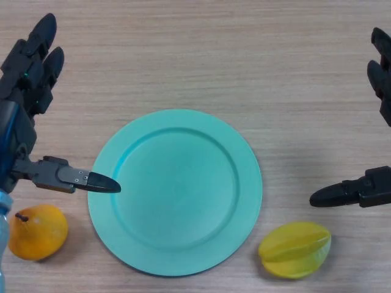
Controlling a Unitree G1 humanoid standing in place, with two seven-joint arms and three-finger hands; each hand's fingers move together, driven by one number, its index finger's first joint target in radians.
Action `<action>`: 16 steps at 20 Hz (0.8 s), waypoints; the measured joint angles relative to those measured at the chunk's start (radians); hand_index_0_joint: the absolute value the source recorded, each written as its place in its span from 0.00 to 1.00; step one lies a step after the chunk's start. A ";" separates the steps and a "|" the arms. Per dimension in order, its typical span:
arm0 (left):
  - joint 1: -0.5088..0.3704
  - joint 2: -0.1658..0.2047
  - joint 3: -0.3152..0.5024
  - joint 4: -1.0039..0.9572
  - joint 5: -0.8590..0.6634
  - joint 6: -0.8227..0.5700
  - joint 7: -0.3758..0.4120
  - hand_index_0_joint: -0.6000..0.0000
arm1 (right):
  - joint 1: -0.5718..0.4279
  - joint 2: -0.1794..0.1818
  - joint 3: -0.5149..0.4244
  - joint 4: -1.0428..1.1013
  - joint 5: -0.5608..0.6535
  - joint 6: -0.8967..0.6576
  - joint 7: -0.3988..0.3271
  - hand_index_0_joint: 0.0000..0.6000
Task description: Pick up the yellow starfruit and place it on the plate
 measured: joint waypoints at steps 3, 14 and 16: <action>0.000 0.000 -0.001 0.006 0.010 0.000 0.000 1.00 | 0.004 0.000 0.000 0.000 0.001 0.000 0.014 0.00; 0.002 -0.004 -0.003 0.006 0.004 0.000 0.028 1.00 | 0.128 0.005 0.001 -0.052 -0.039 -0.004 0.190 0.00; 0.002 -0.005 -0.007 0.006 0.005 0.000 0.035 1.00 | 0.170 0.007 0.023 -0.032 -0.071 -0.031 0.235 0.00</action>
